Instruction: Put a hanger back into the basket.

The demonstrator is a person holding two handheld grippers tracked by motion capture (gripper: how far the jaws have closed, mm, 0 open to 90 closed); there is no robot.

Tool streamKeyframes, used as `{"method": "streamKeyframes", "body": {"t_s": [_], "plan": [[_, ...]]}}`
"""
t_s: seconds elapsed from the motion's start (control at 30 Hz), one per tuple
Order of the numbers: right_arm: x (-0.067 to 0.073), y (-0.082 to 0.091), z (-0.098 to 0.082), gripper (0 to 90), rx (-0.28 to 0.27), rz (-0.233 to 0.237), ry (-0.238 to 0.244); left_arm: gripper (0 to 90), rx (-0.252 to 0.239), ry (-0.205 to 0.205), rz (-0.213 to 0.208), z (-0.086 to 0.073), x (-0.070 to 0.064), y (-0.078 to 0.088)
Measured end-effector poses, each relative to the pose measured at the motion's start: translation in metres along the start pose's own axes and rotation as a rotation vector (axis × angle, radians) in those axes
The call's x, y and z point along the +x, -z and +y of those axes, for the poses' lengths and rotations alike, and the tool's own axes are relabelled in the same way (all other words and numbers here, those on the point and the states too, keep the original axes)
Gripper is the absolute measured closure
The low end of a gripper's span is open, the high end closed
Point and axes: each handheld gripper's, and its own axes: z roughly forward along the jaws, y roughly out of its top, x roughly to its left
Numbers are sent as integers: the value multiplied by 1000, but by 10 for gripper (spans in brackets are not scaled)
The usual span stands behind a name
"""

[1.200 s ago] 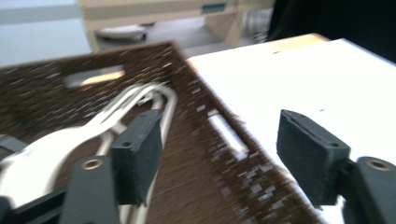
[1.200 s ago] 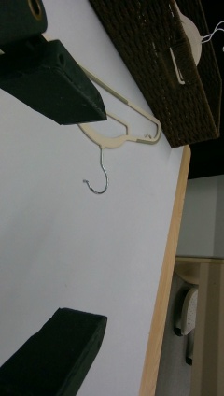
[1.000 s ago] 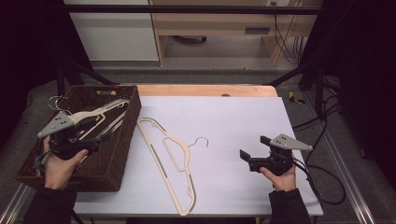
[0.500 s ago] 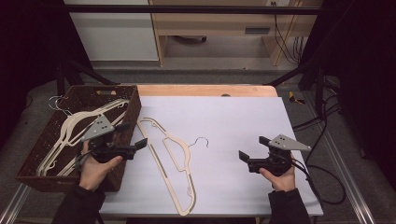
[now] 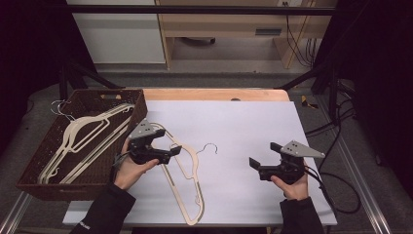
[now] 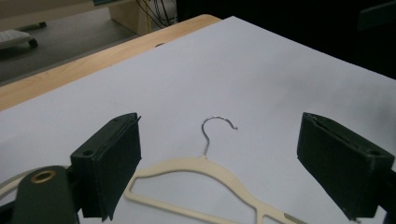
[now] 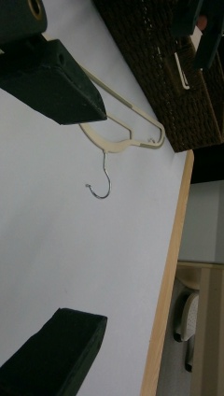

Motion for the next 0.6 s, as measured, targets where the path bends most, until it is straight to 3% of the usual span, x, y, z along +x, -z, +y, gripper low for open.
{"method": "streamKeyframes", "body": {"t_s": [0.13,0.3,0.6], "plan": [[1,0,0,40,2,-6,2,149,35,-14,-5,0,-1,-20],[2,0,-1,43,-2,4,0,161,75,-3,-14,-2,1,-44],[1,0,0,40,-2,3,3,180,124,2,-20,-4,4,-72]]}}
